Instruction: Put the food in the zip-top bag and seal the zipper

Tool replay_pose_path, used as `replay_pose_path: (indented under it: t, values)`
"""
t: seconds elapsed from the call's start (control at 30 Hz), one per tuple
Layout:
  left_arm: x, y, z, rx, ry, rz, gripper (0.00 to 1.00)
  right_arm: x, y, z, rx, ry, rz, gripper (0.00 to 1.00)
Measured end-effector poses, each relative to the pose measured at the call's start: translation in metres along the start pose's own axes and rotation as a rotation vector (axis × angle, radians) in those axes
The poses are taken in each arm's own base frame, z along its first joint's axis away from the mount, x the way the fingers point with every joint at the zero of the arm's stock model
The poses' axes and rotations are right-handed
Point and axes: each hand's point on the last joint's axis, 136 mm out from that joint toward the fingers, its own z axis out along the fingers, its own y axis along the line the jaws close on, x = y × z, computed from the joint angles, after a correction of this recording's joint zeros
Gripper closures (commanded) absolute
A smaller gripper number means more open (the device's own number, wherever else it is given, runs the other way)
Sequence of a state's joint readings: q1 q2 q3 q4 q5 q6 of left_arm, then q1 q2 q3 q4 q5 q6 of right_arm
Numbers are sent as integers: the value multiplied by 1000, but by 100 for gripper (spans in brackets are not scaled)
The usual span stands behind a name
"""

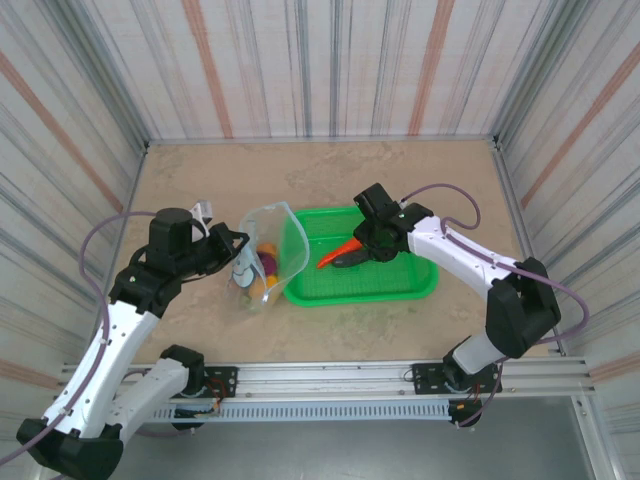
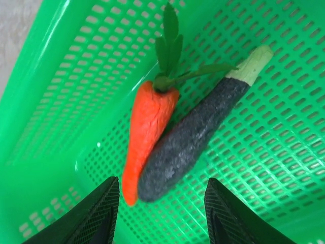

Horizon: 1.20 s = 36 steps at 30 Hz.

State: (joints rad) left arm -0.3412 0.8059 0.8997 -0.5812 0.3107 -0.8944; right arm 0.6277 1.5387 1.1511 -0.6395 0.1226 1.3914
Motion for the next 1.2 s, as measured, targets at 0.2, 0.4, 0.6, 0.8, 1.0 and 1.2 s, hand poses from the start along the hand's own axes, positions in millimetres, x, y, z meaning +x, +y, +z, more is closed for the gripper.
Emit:
replay_pose_path:
  t: [0.2,0.4,0.6,0.8,1.0,1.2]
  values:
    - [4,5,-2,-23,12,4,100,10,-2,40,72,49,94,51]
    - [6,6,-8,-20,9,11,100,20,-8,60,113,85,155,50]
    - [8,5,-7,-15,17,10,100,18,-10,67,112,88,185,52]
    - [8,6,-6,-26,21,24,100,17,-27,80,151,98,204,55]
    - [2,1,-10,-32,5,56,100,15,-29,85,152,102,204,69]
    - [-1,-1,-13,-34,-3,73,100,10,-27,83,129,106,197,73]
